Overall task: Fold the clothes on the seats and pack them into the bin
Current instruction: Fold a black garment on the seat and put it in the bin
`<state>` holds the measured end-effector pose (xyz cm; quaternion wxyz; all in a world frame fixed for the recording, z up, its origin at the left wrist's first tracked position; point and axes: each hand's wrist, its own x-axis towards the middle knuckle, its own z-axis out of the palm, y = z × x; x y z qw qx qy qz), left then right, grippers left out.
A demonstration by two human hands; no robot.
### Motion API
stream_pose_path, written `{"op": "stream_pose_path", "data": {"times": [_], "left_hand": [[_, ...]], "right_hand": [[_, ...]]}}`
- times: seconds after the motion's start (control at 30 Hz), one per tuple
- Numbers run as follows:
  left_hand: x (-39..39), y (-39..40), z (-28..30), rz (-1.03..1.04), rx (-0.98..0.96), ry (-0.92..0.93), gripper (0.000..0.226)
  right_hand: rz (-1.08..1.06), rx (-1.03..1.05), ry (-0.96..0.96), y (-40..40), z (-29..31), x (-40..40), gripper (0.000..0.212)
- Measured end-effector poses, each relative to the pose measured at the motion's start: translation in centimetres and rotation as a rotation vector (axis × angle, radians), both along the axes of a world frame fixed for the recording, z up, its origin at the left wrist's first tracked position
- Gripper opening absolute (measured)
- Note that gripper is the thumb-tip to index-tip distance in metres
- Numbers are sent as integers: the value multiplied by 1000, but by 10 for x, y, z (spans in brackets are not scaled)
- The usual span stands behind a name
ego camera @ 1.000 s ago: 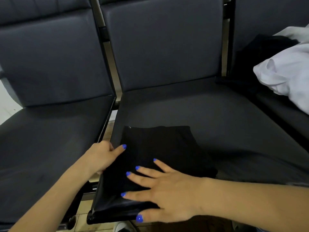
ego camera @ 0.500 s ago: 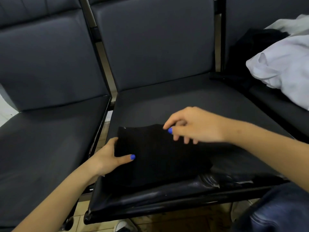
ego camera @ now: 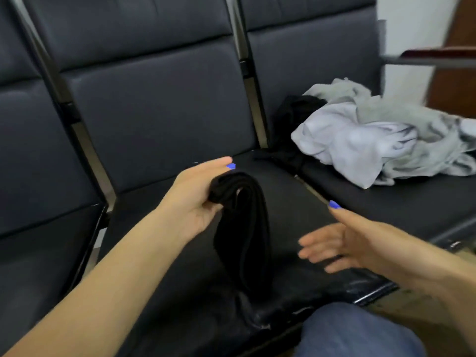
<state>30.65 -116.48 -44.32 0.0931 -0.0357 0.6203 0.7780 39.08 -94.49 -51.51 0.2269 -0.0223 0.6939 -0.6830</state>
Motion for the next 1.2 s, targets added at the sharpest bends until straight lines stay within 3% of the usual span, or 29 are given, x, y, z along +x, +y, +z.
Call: {"op": "stream_pose_path", "data": {"times": [0.1, 0.2, 0.27, 0.33, 0.43, 0.5, 0.57, 0.67, 0.8, 0.9, 1.03, 1.13, 1.2], "left_hand": [[9, 64, 24, -139, 10, 138, 29], [27, 118, 35, -295, 41, 219, 32], [39, 146, 31, -387, 78, 230, 37], [51, 168, 21, -490, 114, 215, 38], [67, 196, -7, -686, 70, 156, 35], [75, 209, -36, -800, -7, 154, 36], [84, 215, -64, -929, -143, 219, 39], [95, 220, -96, -1143, -374, 329, 50], [104, 219, -100, -1506, -528, 167, 64], [96, 220, -104, -1776, -815, 184, 74], [86, 222, -112, -1832, -1081, 229, 62], [81, 222, -120, -1806, -1180, 216, 60], [83, 224, -122, -1801, -1168, 153, 59]], "right_hand": [[29, -336, -85, 21, -13, 23, 97], [52, -632, -31, 25, -22, 45, 94], [-29, -791, 21, 30, -24, 51, 109], [-240, -971, 123, 41, -23, 55, 118], [-597, -1128, 354, 64, -24, 66, 102], [-830, -1194, 345, 84, -37, 80, 91], [-926, -1264, 324, 97, -52, 95, 87], [-1227, -1218, 248, 105, -71, 120, 70], [-1461, -1133, 184, 111, -90, 154, 46], [-1609, -1082, 195, 126, -103, 183, 36], [-1732, -988, 146, 152, -125, 231, 58], [-1727, -866, 107, 175, -130, 258, 28], [-1546, -903, 49, 190, -137, 266, 39]]}}
